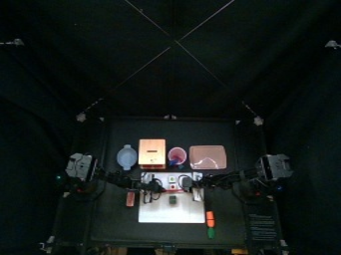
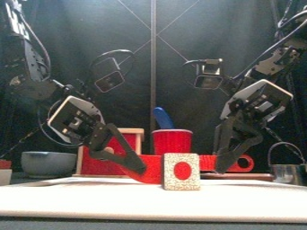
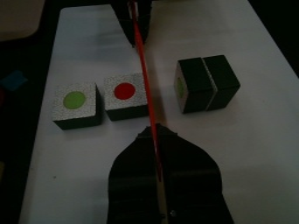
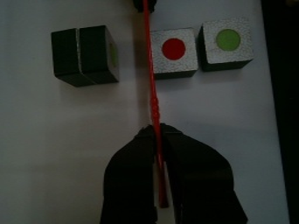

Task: Cut the sushi into 4 pieces with the knife
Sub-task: Cut the sushi into 4 pieces

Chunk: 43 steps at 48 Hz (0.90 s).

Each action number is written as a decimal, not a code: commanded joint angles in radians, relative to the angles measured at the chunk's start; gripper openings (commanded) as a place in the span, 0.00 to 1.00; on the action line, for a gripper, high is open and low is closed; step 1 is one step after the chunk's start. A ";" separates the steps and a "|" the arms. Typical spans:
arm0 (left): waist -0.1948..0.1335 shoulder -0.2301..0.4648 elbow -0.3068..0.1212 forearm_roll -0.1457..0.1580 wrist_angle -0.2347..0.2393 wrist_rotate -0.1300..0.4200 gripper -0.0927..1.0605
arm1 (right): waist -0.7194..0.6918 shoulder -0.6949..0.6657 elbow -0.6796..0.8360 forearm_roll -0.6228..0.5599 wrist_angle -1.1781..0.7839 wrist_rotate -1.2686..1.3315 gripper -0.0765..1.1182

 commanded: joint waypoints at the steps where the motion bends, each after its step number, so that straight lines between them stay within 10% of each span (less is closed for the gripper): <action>1: 0.006 -0.034 -0.018 0.021 0.028 0.009 0.25 | -0.025 -0.034 -0.025 0.000 -0.005 -0.002 0.11; 21: -0.058 -0.204 -0.017 0.041 0.083 0.009 0.25 | 0.044 -0.204 -0.026 -0.002 0.054 -0.002 0.11; 43: -0.138 -0.169 -0.021 0.041 0.084 -0.002 0.25 | 0.106 -0.179 -0.006 0.029 0.052 0.000 0.11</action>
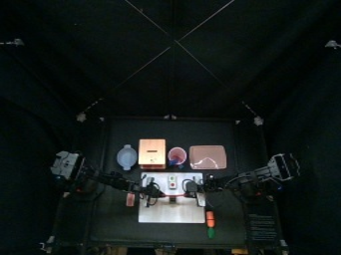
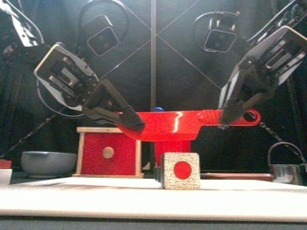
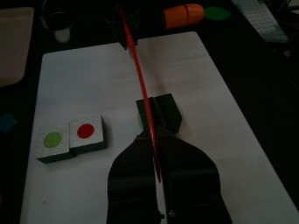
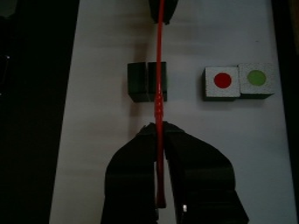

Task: Cut the sushi into 4 pieces with the knife
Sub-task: Cut the sushi into 4 pieces

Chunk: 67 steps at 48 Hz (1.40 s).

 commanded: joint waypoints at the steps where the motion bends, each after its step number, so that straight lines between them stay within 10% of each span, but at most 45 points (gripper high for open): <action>1: -0.029 0.006 -0.021 0.003 -0.008 0.003 0.25 | 0.005 0.002 -0.008 0.012 -0.009 -0.003 0.11; 41: -0.057 0.129 -0.051 -0.044 -0.005 0.002 0.25 | 0.021 0.147 -0.044 0.046 -0.020 -0.003 0.11; 67: -0.051 0.072 -0.054 -0.038 0.063 0.014 0.25 | 0.015 0.091 -0.052 0.008 -0.008 -0.003 0.11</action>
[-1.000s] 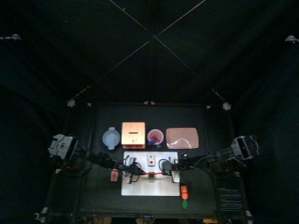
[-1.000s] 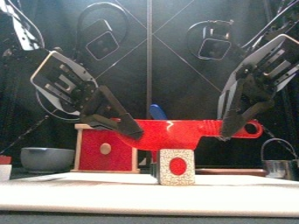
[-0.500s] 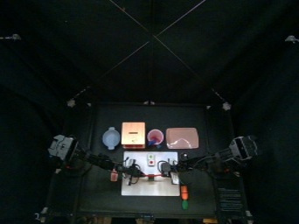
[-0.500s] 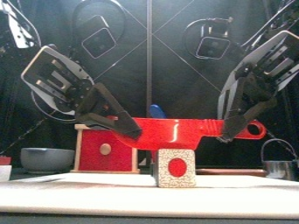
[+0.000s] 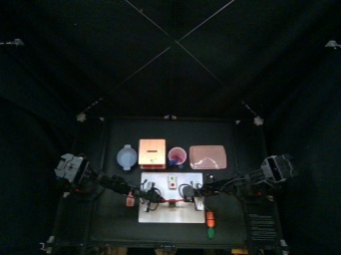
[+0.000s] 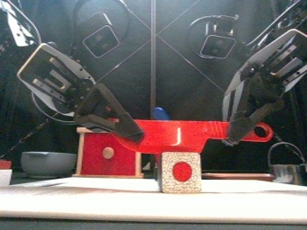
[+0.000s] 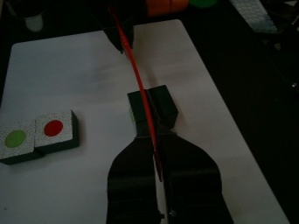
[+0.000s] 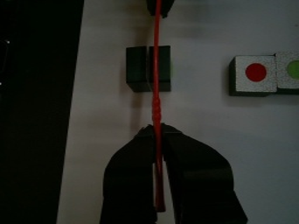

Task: Cut the sushi into 4 pieces with the knife
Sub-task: Cut the sushi into 4 pieces

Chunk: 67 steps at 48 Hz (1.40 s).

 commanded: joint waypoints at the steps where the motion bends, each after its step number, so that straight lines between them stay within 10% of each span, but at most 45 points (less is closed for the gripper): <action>1: 0.005 -0.012 -0.025 0.009 0.041 0.015 0.25 | -0.017 -0.018 -0.017 -0.017 -0.003 -0.003 0.11; 29: 0.063 -0.052 -0.028 0.083 0.061 0.015 0.25 | -0.046 -0.066 -0.021 -0.063 0.006 -0.003 0.11; 67: -0.037 -0.097 -0.026 0.077 0.061 0.006 0.25 | 0.005 -0.104 -0.008 -0.020 0.006 -0.003 0.11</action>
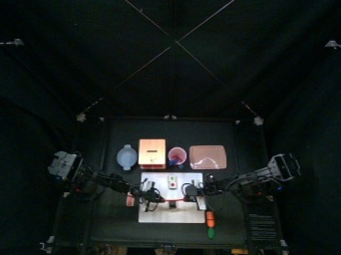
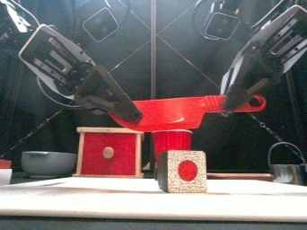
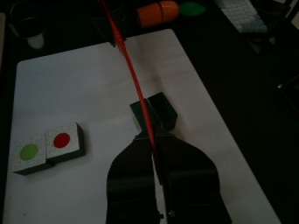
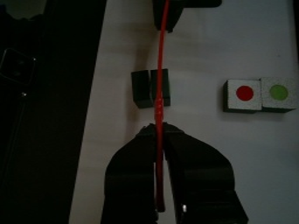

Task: Cut the sushi into 4 pieces with the knife
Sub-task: Cut the sushi into 4 pieces

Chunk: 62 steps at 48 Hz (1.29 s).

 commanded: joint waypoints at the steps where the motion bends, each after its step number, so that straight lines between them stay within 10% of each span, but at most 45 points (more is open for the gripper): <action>1: -0.034 0.012 -0.021 -0.003 -0.008 0.003 0.25 | -0.008 0.008 -0.009 0.003 -0.009 -0.005 0.11; 49: -0.072 0.025 -0.054 -0.018 -0.008 0.011 0.25 | -0.012 0.072 -0.020 0.012 -0.012 -0.005 0.11; 62: -0.086 -0.040 -0.058 0.029 -0.006 0.011 0.25 | -0.011 0.054 -0.021 0.011 -0.012 -0.006 0.11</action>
